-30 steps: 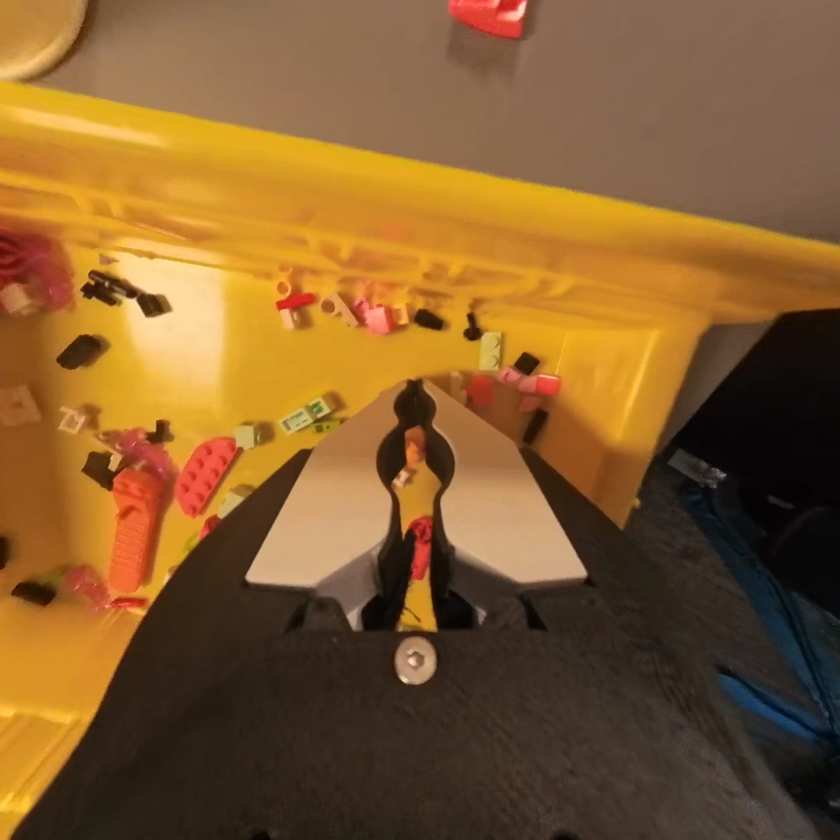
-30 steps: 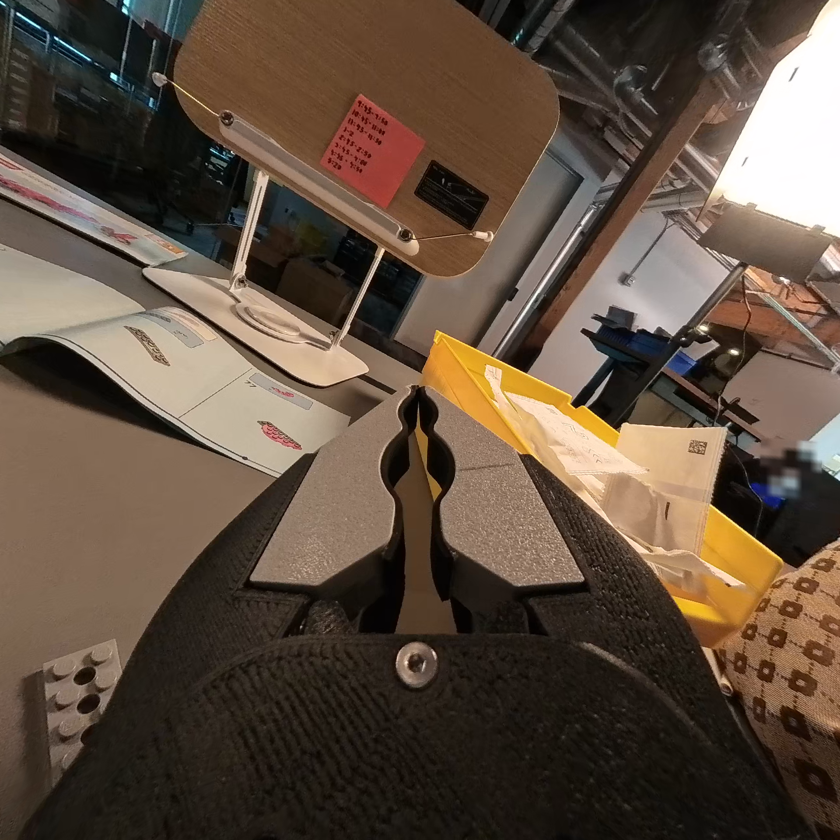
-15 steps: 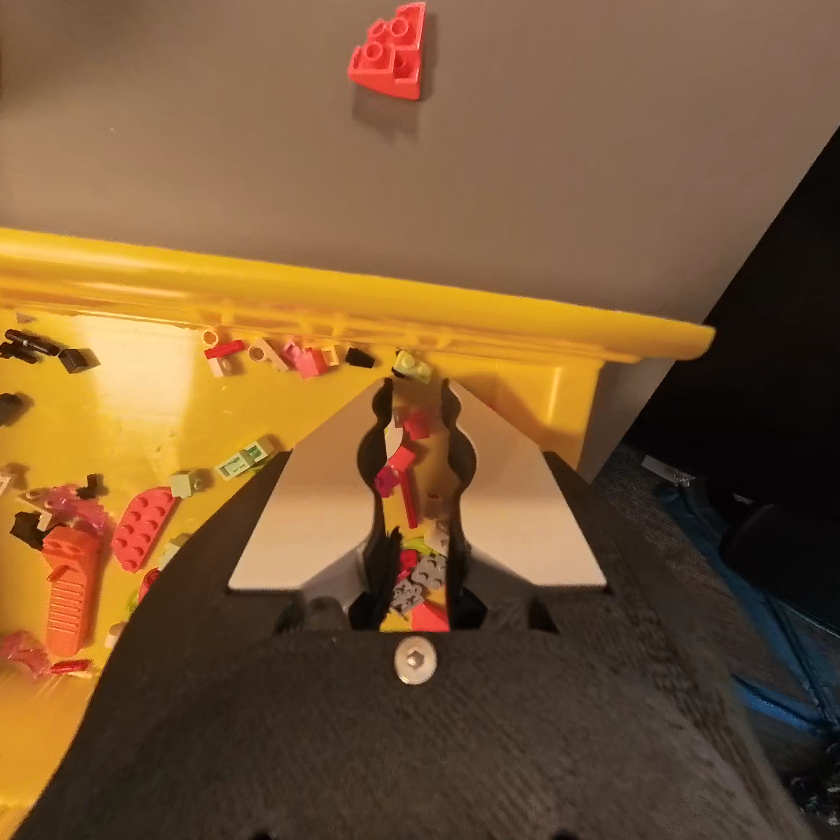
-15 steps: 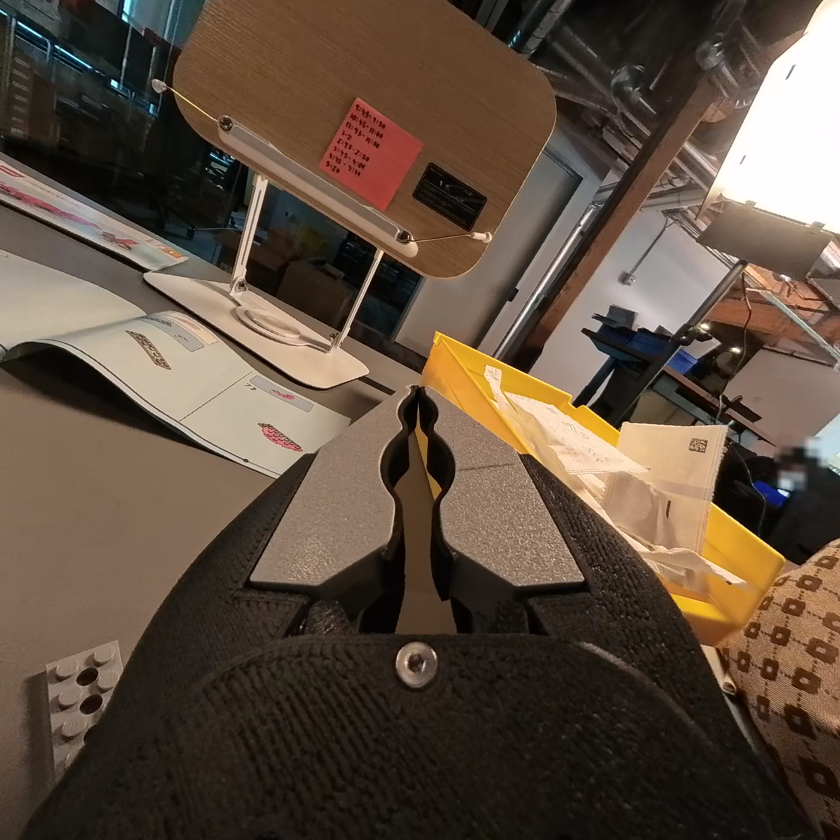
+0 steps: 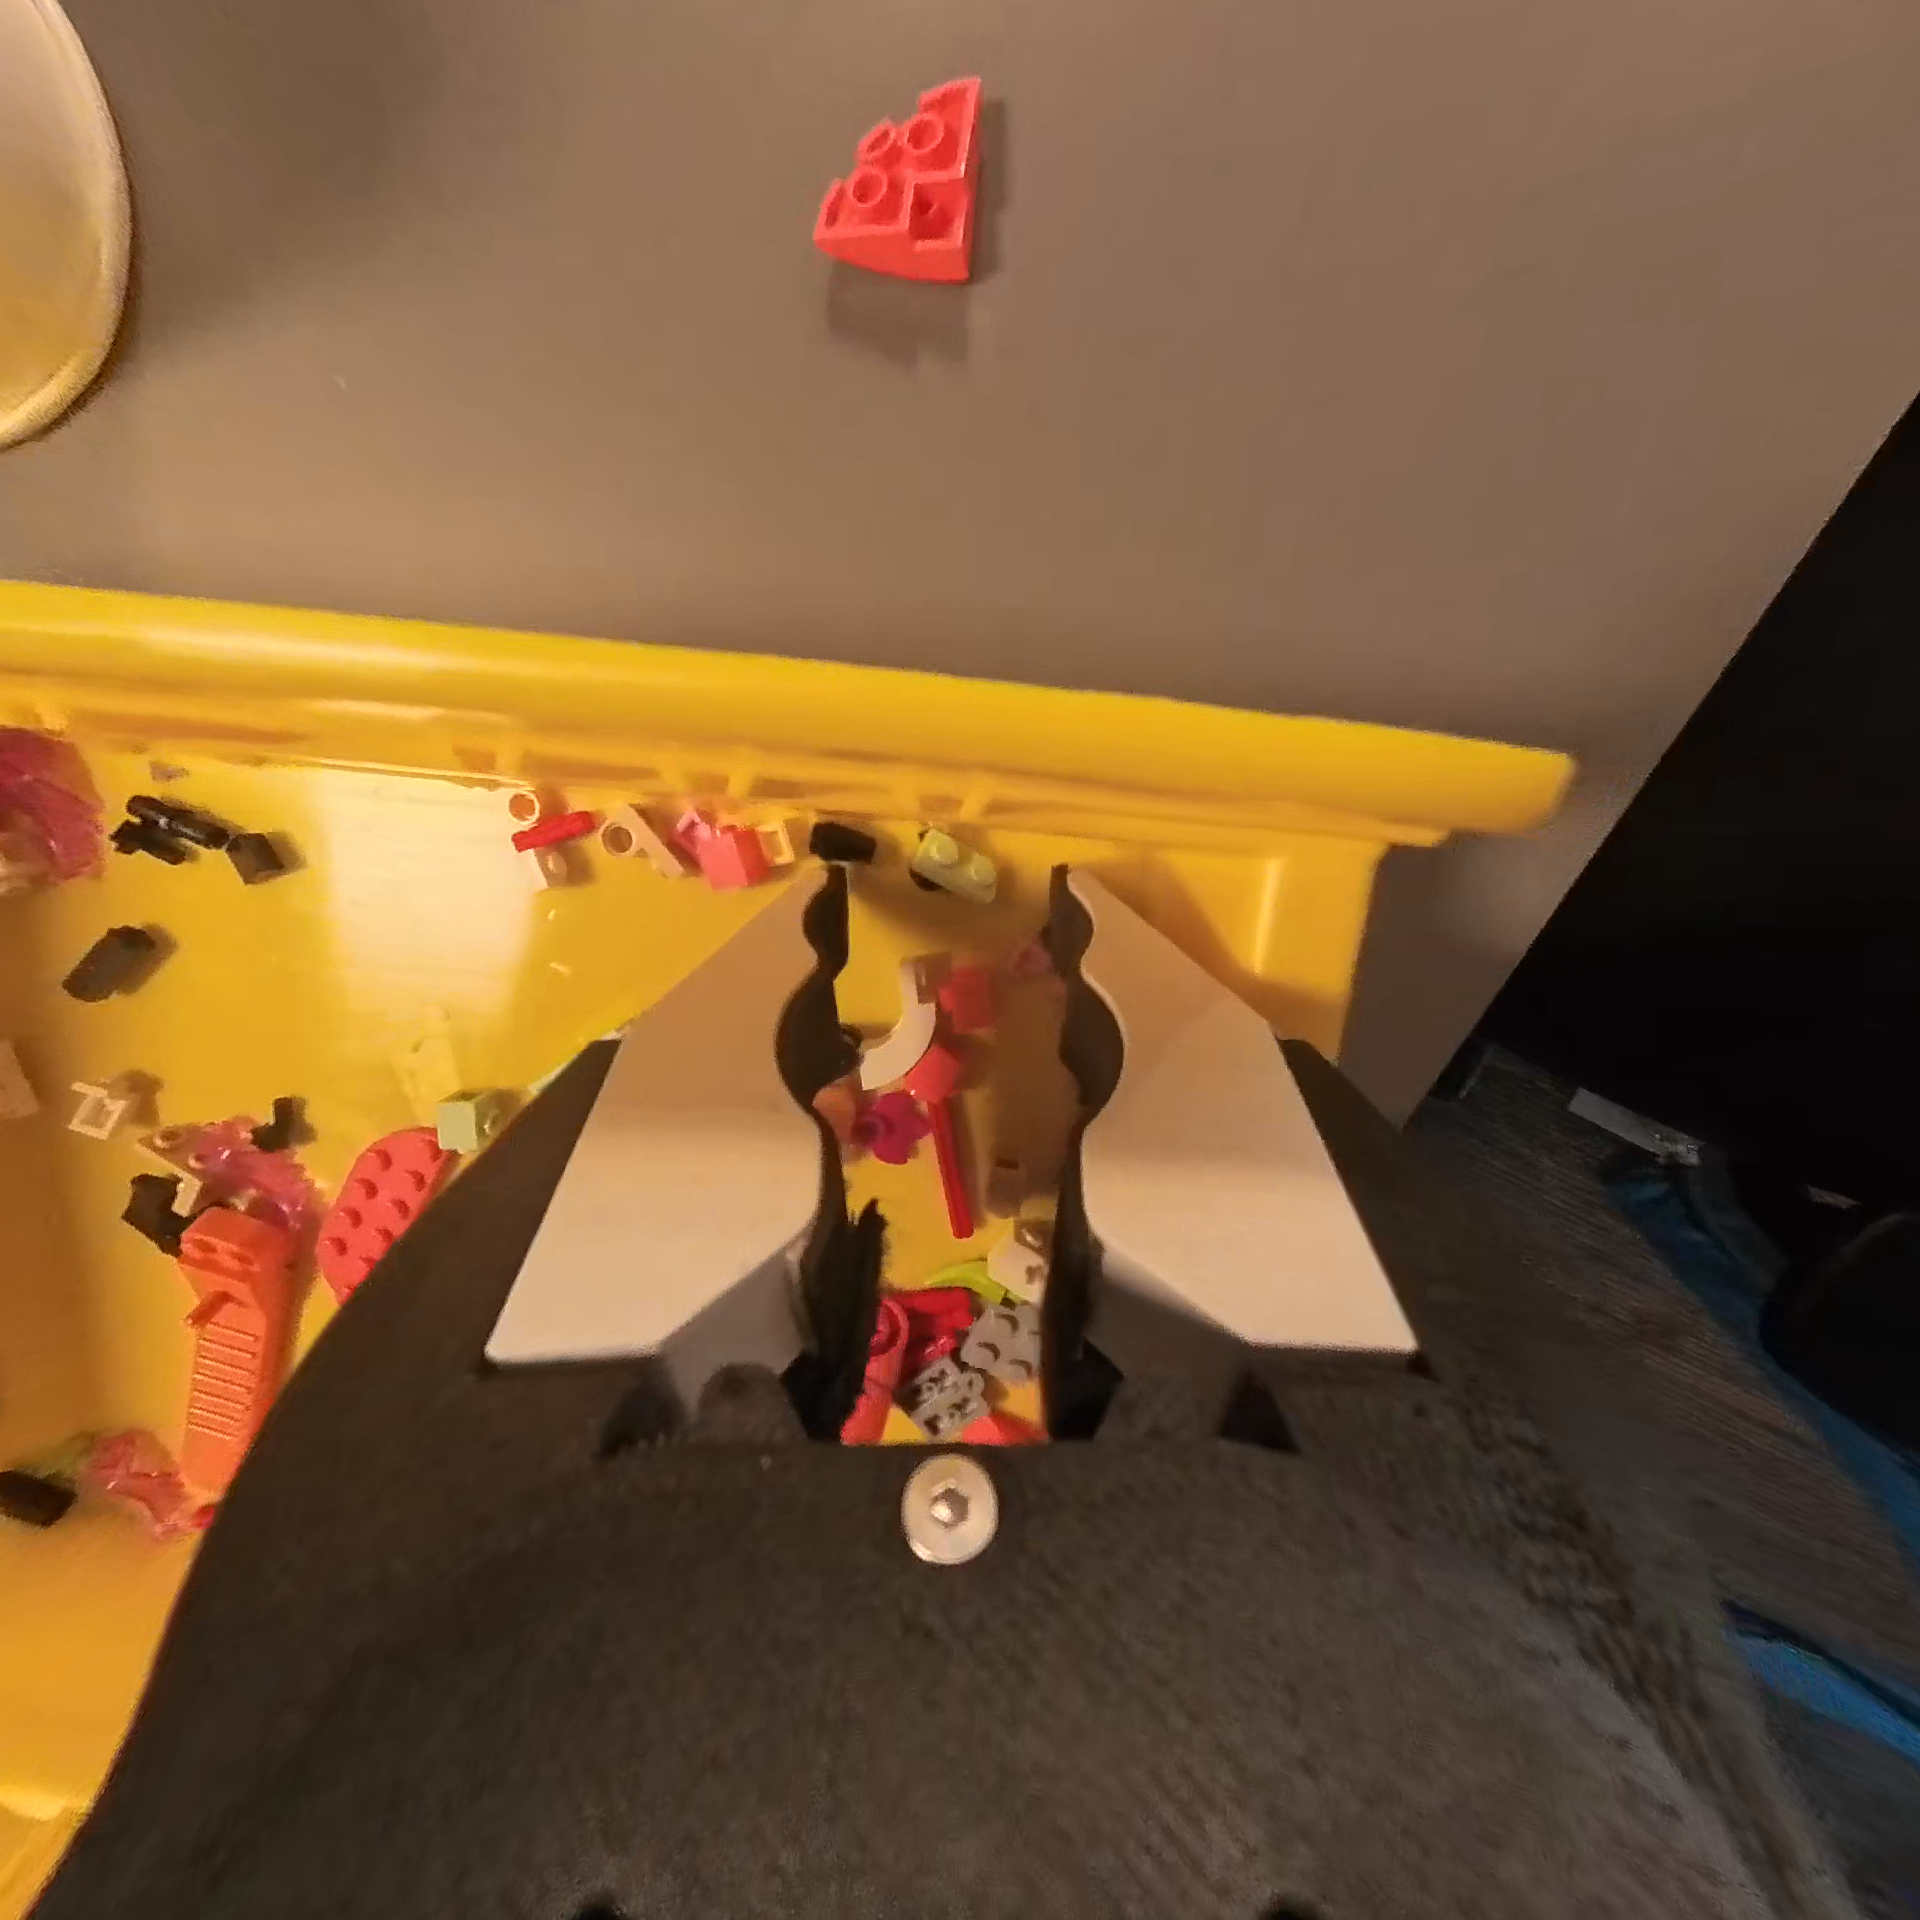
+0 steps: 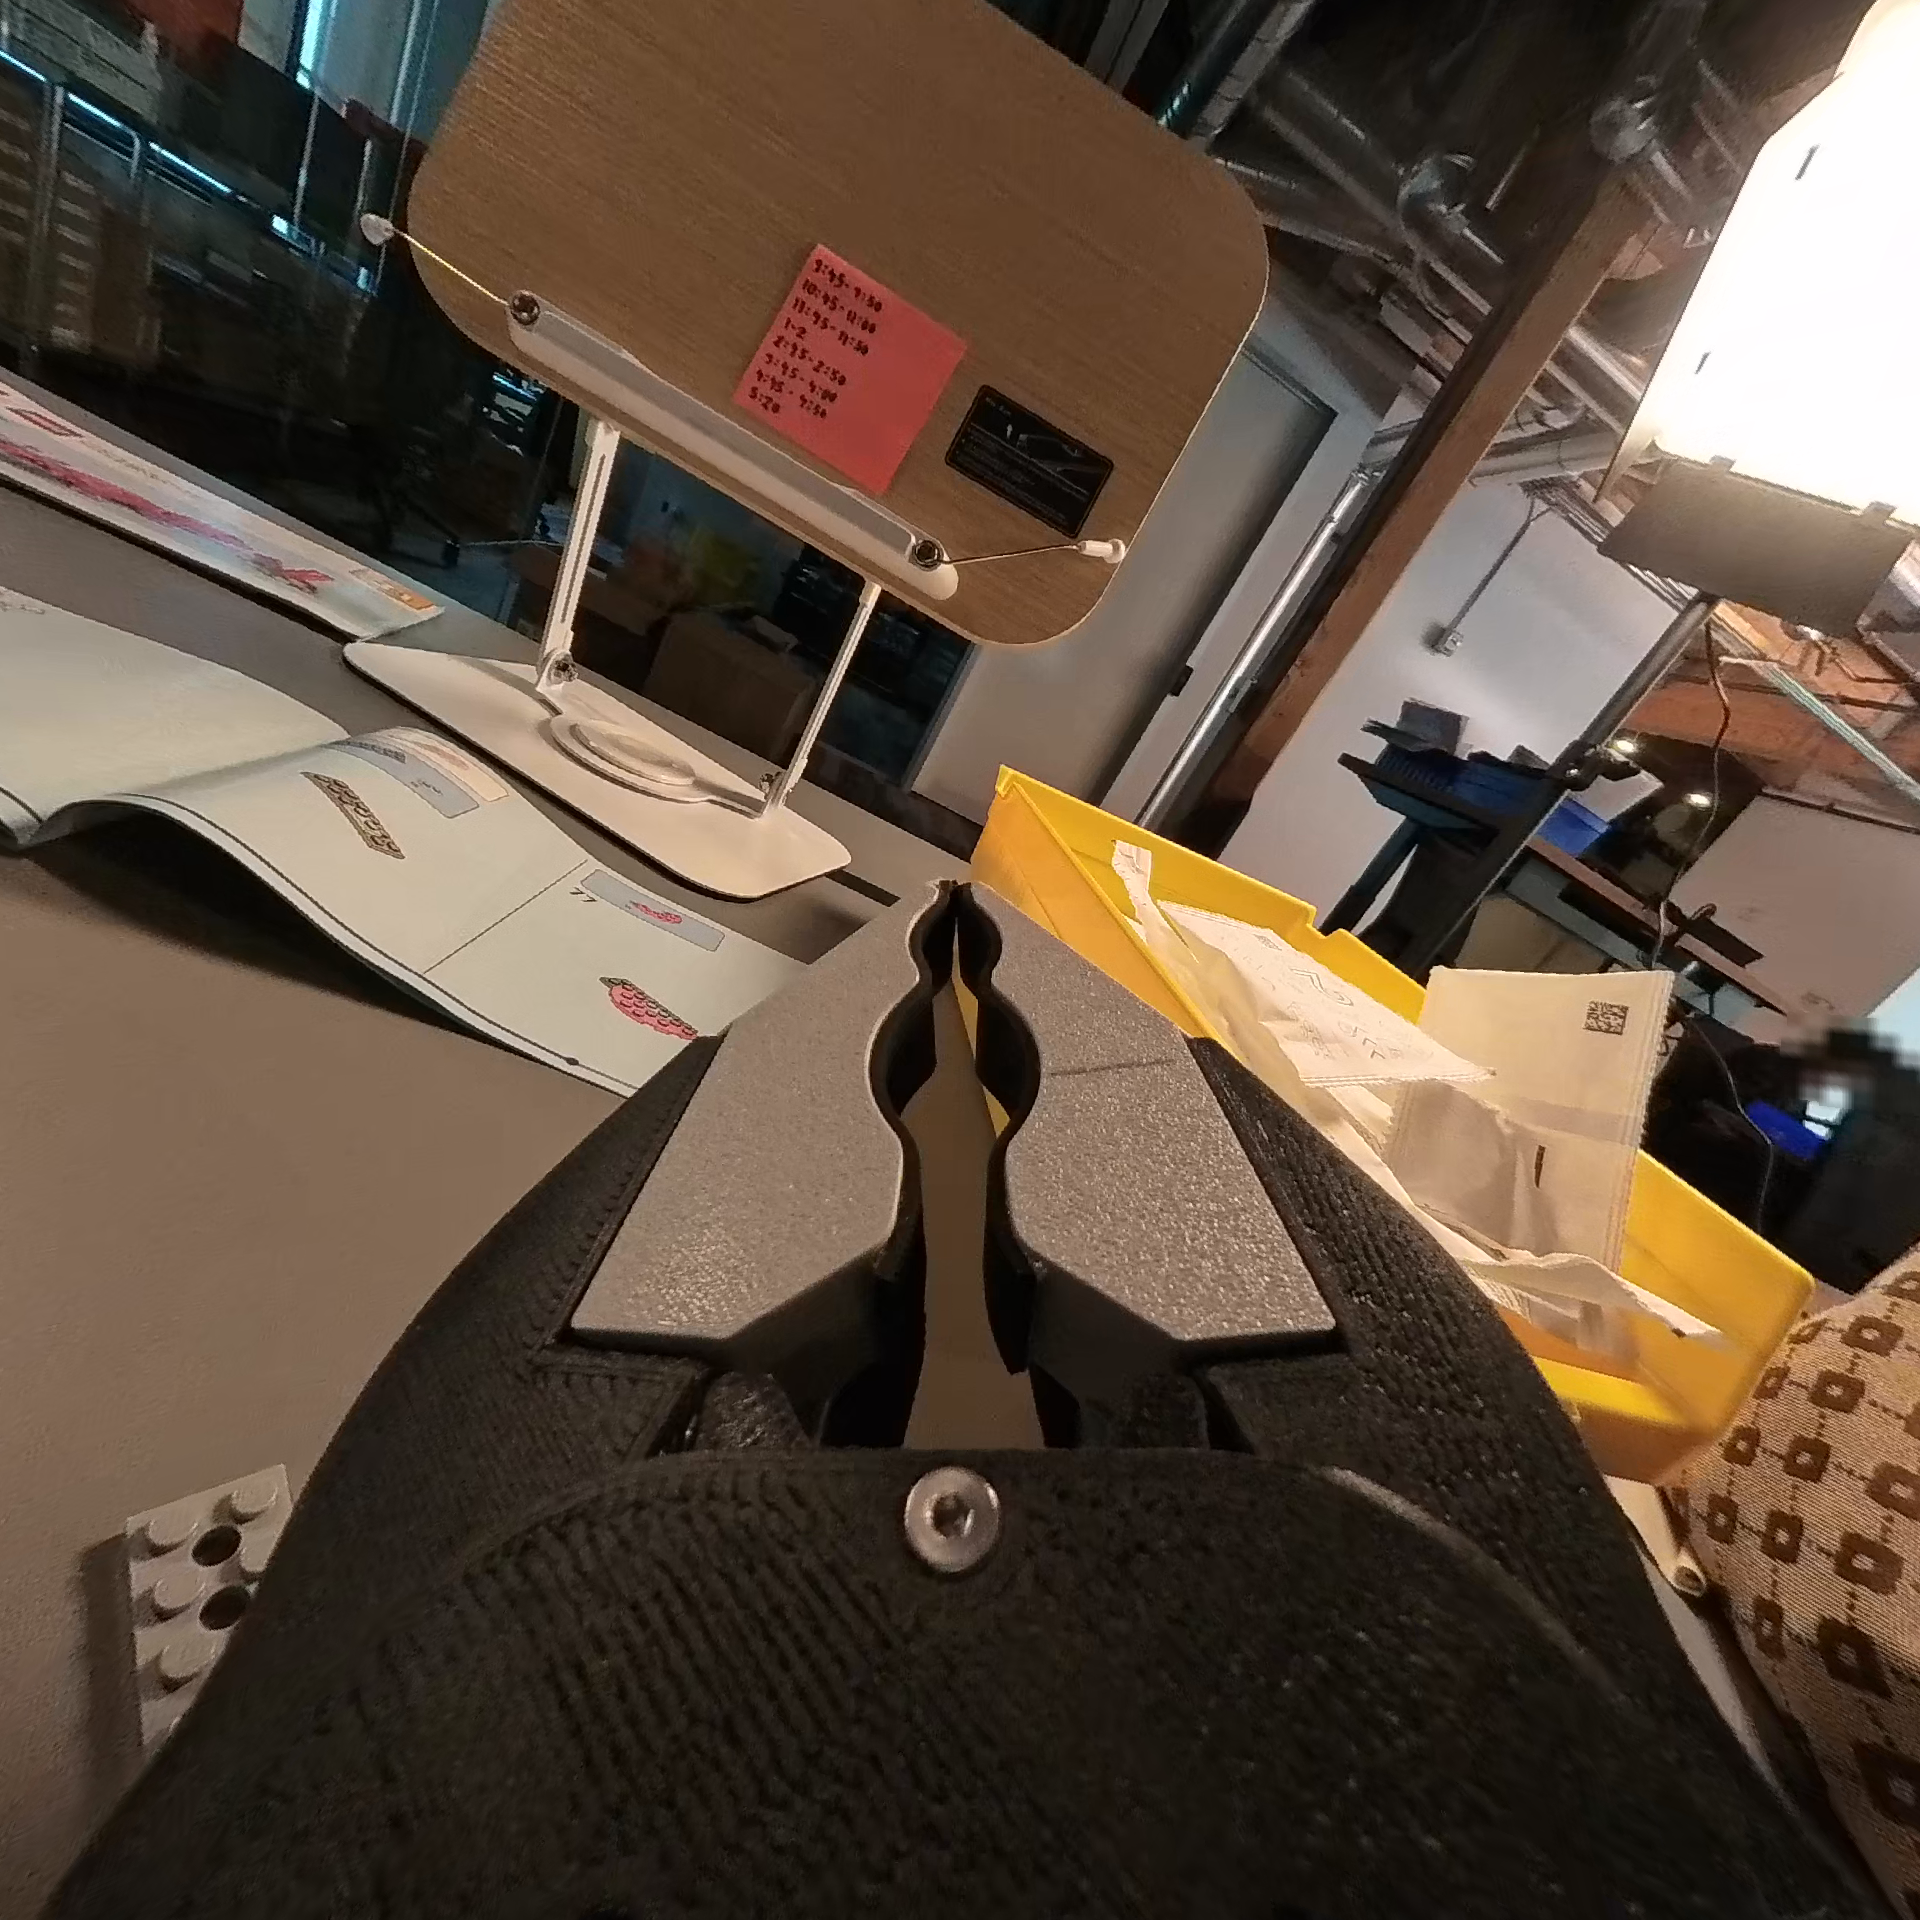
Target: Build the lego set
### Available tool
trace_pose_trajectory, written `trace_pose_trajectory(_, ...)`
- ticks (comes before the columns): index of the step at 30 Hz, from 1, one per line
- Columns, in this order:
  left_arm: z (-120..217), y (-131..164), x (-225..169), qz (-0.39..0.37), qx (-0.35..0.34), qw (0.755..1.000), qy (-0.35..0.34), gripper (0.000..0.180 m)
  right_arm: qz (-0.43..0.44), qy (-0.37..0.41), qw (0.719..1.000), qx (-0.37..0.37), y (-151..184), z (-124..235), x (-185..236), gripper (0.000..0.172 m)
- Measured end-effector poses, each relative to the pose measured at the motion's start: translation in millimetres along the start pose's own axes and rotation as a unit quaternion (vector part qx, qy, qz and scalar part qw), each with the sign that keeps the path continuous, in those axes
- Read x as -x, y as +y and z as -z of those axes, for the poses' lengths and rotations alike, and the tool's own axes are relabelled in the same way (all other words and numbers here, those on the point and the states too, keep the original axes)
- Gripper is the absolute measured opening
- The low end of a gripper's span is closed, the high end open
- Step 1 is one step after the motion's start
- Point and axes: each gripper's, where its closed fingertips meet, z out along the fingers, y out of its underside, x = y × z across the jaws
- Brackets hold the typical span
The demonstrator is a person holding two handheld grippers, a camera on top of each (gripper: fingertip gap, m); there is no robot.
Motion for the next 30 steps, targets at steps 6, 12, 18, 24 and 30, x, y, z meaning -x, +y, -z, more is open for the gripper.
trace_pose_trajectory(6,3.2,4.6,4.6,-0.055,-0.007,0.998,-0.042,0.009,0.000,0.001,1.000,0.000,0.2,0.0,-0.2,0.000)
trace_pose_trajectory(12,17.0,9.3,15.3,-0.033,-0.031,0.996,-0.077,0.008,0.004,0.002,1.000,0.003,0.7,-0.2,0.2,0.000)
trace_pose_trajectory(18,35.1,4.7,40.0,0.007,-0.066,0.987,-0.149,0.008,0.004,0.003,1.000,0.003,0.7,-0.1,0.0,0.000)
trace_pose_trajectory(24,50.8,-4.4,56.5,0.067,-0.090,0.979,-0.167,0.008,-0.002,0.001,1.000,0.000,-0.3,-0.1,0.3,0.000)
trace_pose_trajectory(30,16.9,14.7,53.2,0.109,-0.027,0.989,-0.098,0.008,-0.008,-0.007,1.000,-0.006,-2.3,0.6,1.8,0.000)
